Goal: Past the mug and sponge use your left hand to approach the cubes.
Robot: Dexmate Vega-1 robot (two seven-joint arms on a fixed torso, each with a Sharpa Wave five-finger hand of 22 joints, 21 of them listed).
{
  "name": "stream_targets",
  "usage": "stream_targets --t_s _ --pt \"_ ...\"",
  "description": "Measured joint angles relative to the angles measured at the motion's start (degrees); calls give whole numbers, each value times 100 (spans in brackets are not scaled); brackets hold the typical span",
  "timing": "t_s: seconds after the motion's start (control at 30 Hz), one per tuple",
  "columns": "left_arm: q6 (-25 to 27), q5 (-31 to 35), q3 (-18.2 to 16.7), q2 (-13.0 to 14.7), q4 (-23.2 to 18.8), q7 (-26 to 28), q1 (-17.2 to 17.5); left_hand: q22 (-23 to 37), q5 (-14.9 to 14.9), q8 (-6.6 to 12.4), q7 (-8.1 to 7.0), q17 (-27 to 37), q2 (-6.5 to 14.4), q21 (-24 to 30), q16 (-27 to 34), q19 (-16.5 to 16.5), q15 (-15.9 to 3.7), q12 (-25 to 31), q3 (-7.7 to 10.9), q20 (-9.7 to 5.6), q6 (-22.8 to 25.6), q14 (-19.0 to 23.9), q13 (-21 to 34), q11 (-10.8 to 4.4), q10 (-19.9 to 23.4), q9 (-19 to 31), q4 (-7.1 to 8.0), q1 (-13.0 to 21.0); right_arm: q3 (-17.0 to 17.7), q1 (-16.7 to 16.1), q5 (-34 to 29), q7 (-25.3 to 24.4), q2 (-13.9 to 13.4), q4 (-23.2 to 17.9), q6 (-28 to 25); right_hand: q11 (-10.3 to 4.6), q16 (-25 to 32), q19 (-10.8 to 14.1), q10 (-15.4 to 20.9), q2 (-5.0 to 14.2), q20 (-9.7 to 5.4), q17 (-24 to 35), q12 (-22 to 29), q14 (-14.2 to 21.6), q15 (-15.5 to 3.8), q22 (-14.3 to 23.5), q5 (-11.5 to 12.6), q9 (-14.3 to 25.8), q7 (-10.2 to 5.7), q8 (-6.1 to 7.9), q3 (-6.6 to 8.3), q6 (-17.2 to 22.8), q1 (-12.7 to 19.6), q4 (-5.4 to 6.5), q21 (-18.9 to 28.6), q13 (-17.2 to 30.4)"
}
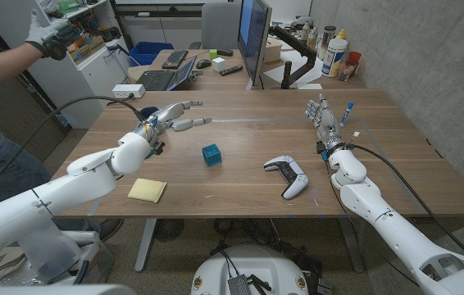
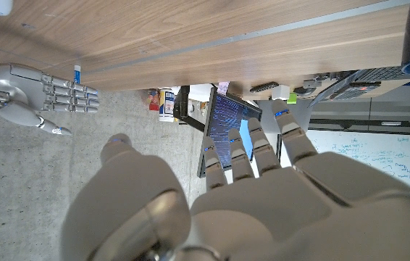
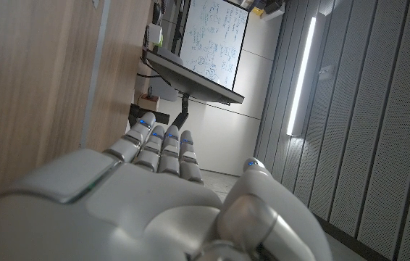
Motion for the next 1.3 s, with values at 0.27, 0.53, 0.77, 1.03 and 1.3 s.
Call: stream_targets --t_s 0.27,0.53,0.77,1.03,1.3 --pt "185 197 160 6 -64 -159 -160 -16 0 0 4 0 -22 0 0 29 11 0 0 29 4 46 0 -29 32 0 0 22 -1 -33 20 -9 -37 -58 9 0 0 0 0 30 0 0 0 0 0 0 25 0 0 0 -38 0 30 -10 0 0" --pt "304 380 345 -81 -67 -348 -361 -16 0 0 30 0 -23 0 0 29 11 0 -24 29 91 46 0 -60 63 1 -24 22 4 -76 49 -28 -80 -124 19 0 0 0 0 30 0 0 0 20 -21 0 25 0 0 0 -38 0 30 -9 -20 0" --pt "359 535 521 -184 -31 -517 -544 -15 0 0 31 1 -52 0 0 29 11 0 -24 29 154 46 -1 -60 63 1 -24 52 16 -99 81 -39 -110 -150 24 0 0 0 0 30 0 0 0 51 11 0 22 0 0 0 -38 0 30 -9 -19 0" --pt "376 669 674 -264 2 -657 -683 -15 0 0 31 1 -52 0 0 28 11 0 -48 29 153 46 28 -60 63 1 -47 52 25 -108 103 -52 -123 -159 39 -1 0 0 0 30 0 0 0 51 11 0 22 0 0 0 -38 0 30 -9 -41 0" --pt "378 781 796 -303 29 -777 -753 -15 0 0 31 1 -75 -27 0 28 11 0 -47 29 153 46 28 -60 62 1 -47 75 22 -127 106 -90 -124 -174 62 -21 0 0 21 30 0 0 0 51 11 0 22 0 -22 0 -38 22 30 -9 -63 0"
